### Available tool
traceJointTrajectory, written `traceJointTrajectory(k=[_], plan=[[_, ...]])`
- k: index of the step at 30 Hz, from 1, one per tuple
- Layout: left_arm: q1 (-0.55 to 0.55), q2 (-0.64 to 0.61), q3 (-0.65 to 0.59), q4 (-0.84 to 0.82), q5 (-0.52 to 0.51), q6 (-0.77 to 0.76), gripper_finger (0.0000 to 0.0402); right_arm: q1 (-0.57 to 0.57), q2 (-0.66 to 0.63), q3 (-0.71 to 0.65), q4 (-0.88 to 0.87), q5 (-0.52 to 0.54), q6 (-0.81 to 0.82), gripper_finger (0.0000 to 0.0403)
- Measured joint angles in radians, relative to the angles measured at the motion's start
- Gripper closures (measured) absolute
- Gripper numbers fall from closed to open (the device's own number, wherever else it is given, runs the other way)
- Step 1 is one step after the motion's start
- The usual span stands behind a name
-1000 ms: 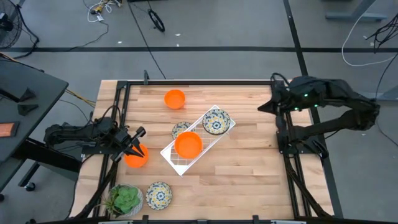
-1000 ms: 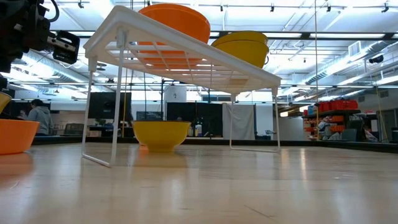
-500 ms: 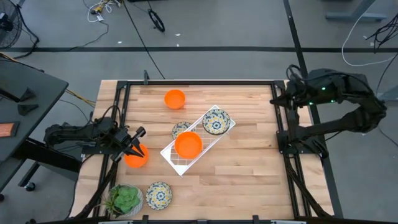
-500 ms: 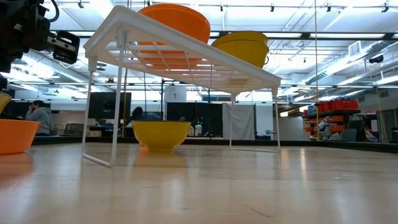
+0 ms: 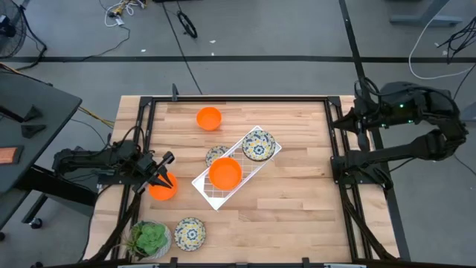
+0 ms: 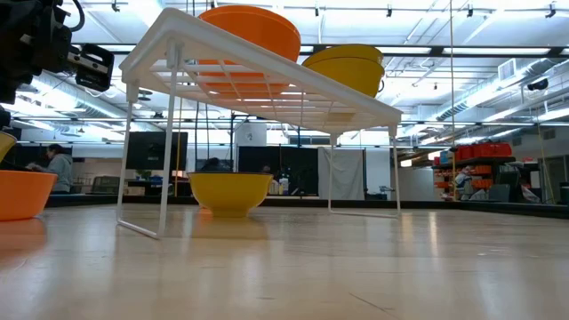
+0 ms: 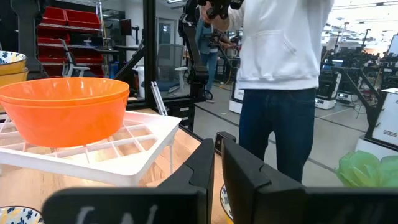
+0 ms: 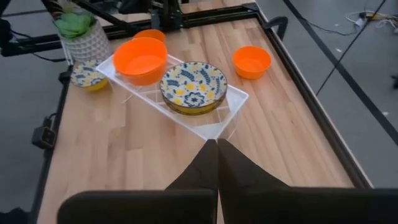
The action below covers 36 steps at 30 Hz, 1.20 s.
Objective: Pick & Place Mini bowls
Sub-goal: Stack the orange bowl on top of the orange bowl on the shelf
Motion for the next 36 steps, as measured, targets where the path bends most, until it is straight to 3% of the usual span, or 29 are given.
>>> traceJointTrajectory(k=[16,36], plan=[[0.0,0.0,0.0,0.0,0.0,0.0,0.0365,0.0,-0.001,0.0,0.006,-0.002,0.002,0.0373],[0.0,0.0,0.0,0.0,0.0,0.0,0.0365,0.0,0.0,0.0,0.178,-0.002,0.002,0.0371]])
